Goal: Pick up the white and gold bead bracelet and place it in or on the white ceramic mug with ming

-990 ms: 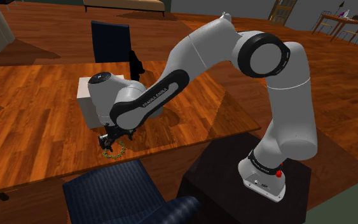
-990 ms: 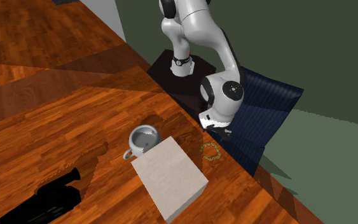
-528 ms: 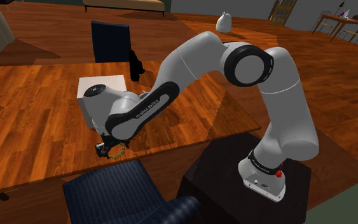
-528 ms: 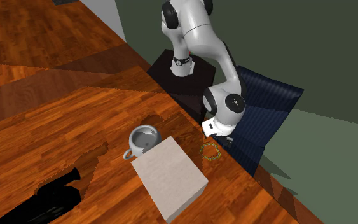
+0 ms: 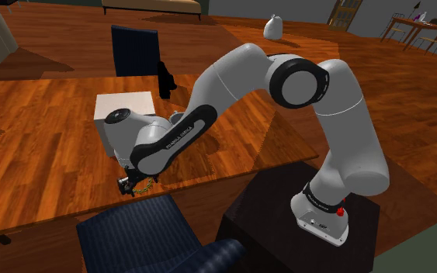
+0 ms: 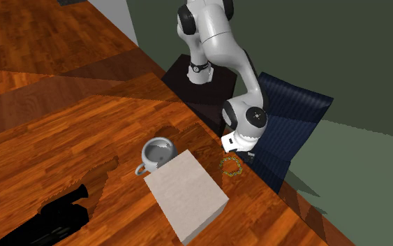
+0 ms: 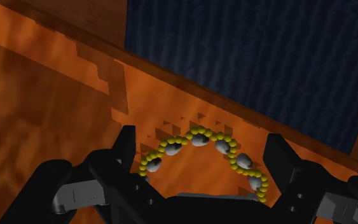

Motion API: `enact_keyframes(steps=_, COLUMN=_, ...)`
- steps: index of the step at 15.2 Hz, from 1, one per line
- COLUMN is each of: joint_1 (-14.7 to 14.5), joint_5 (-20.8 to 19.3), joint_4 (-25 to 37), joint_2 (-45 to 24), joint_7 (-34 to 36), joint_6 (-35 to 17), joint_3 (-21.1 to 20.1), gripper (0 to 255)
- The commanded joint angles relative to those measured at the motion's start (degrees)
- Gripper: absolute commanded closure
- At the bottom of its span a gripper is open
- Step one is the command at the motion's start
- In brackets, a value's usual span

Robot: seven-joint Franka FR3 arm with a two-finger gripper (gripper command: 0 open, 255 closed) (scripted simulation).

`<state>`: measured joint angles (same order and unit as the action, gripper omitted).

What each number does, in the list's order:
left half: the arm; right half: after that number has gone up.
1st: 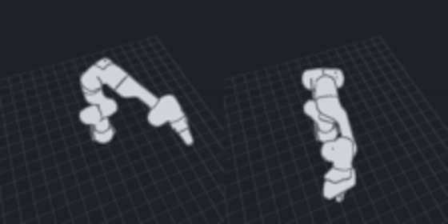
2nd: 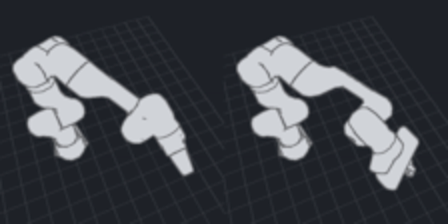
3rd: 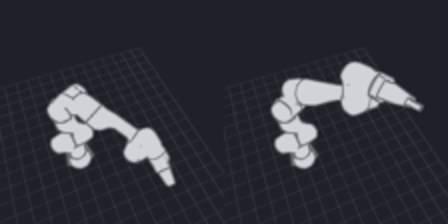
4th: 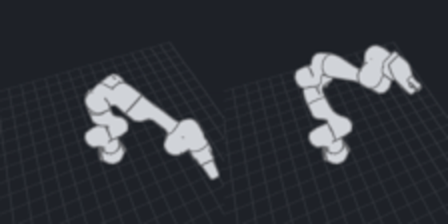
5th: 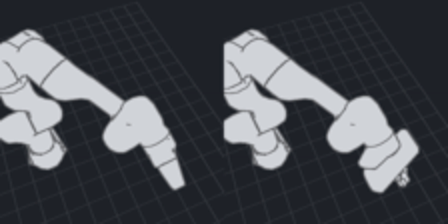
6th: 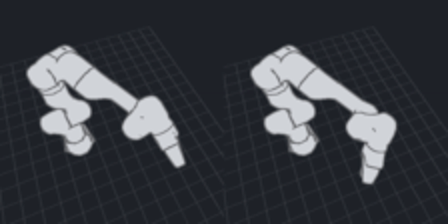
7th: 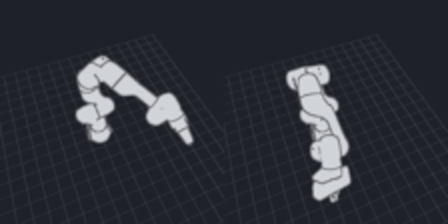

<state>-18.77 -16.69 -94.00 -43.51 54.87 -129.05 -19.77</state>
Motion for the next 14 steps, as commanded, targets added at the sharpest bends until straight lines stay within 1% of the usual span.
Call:
enact_keyframes(steps=1, joint_1=0.0, joint_5=0.0, joint_4=0.0, joint_2=0.0, joint_7=0.0, joint_6=-0.01, joint_3=0.0, gripper=0)
enact_keyframes(steps=2, joint_1=0.0, joint_5=0.0, joint_4=0.0, joint_2=0.0, joint_7=0.0, joint_6=0.0, joint_3=0.0, gripper=0)
enact_keyframes(steps=3, joint_1=0.0, joint_5=0.0, joint_4=0.0, joint_2=0.0, joint_7=0.0, joint_6=0.0, joint_3=0.0, gripper=255)
enact_keyframes(steps=12, joint_1=-0.06, joint_5=0.03, joint_4=-0.08, joint_2=0.28, joint_7=0.1, joint_6=0.01, joint_3=-0.1, gripper=255)
enact_keyframes(steps=13, joint_1=-0.06, joint_5=0.03, joint_4=-0.08, joint_2=0.28, joint_7=0.1, joint_6=0.01, joint_3=-0.1, gripper=0)
enact_keyframes(steps=14, joint_1=1.84, joint_5=1.06, joint_4=1.4, joint_2=-0.17, joint_7=-3.81, joint_6=2.03, joint_3=-1.0, gripper=0)
